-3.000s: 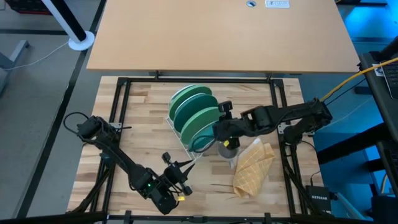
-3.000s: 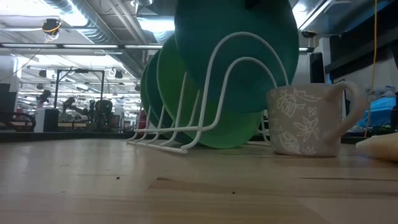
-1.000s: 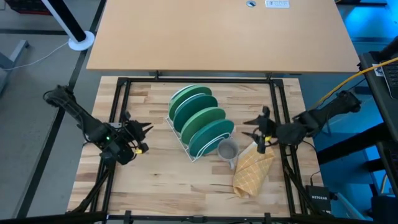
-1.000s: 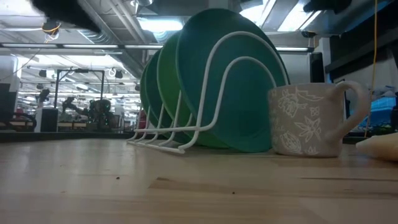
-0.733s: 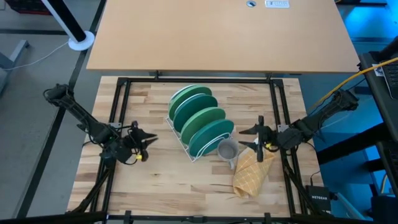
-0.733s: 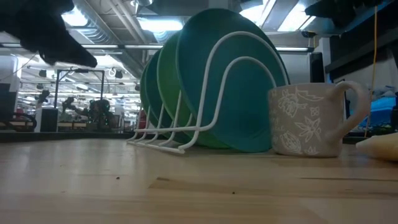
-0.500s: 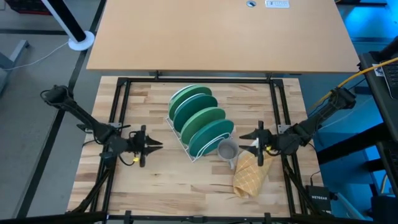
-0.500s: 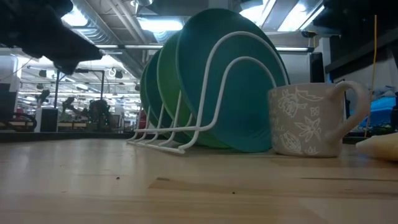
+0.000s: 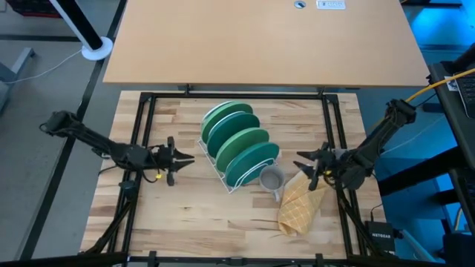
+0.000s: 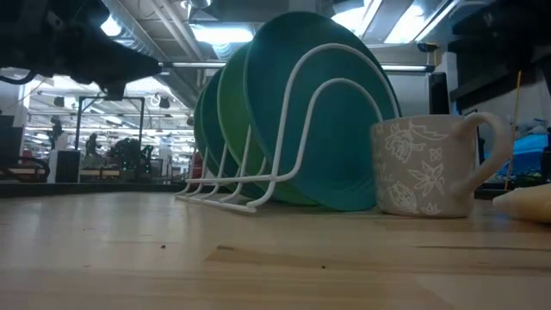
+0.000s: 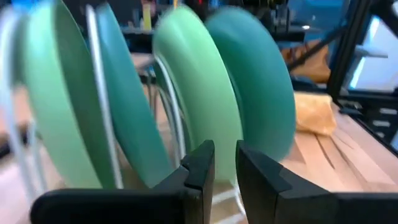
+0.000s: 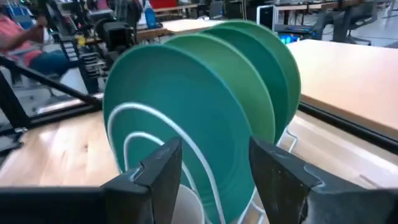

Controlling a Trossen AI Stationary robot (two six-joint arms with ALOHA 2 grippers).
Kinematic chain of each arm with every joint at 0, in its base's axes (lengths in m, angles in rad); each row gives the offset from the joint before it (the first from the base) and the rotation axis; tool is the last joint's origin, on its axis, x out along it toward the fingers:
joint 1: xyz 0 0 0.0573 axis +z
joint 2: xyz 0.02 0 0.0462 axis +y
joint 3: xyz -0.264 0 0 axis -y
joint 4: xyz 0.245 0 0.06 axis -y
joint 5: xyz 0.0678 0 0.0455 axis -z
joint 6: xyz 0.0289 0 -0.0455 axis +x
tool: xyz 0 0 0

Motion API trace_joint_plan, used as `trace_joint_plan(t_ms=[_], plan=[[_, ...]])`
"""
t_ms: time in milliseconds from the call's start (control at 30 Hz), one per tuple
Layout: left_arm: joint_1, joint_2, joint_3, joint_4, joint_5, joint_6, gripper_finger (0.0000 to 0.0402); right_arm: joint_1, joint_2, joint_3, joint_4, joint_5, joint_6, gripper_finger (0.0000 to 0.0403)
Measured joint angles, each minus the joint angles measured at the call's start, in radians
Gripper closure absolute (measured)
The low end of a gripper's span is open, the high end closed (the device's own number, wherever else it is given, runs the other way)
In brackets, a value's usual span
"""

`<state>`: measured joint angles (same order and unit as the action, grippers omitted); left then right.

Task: Sort dishes
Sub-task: Return to Home Position

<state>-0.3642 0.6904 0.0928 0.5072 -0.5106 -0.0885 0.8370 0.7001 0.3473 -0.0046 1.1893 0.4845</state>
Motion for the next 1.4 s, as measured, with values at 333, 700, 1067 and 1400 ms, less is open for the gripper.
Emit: trace_joint_plan(t_ms=[333, 700, 1067, 1400], plan=[[0.056, -0.307, -0.007, -0.244, 0.013, 0.034, 0.0344, 0.007, -0.255, 0.0, -0.136, -0.167, -0.073, 0.0212], [0.056, -0.472, -0.007, -0.416, -0.06, 0.008, 0.0344, 0.007, -0.417, 0.0, -0.179, -0.406, -0.097, 0.0212], [0.056, -0.488, -0.007, -0.424, -0.212, -0.076, 0.0343, -0.003, -0.313, -0.128, 0.129, -0.659, -0.198, 0.0212], [0.056, -0.488, -0.007, -0.481, -0.212, -0.035, 0.0343, -0.185, -0.31, -0.166, 0.228, -1.069, -0.31, 0.0212]])
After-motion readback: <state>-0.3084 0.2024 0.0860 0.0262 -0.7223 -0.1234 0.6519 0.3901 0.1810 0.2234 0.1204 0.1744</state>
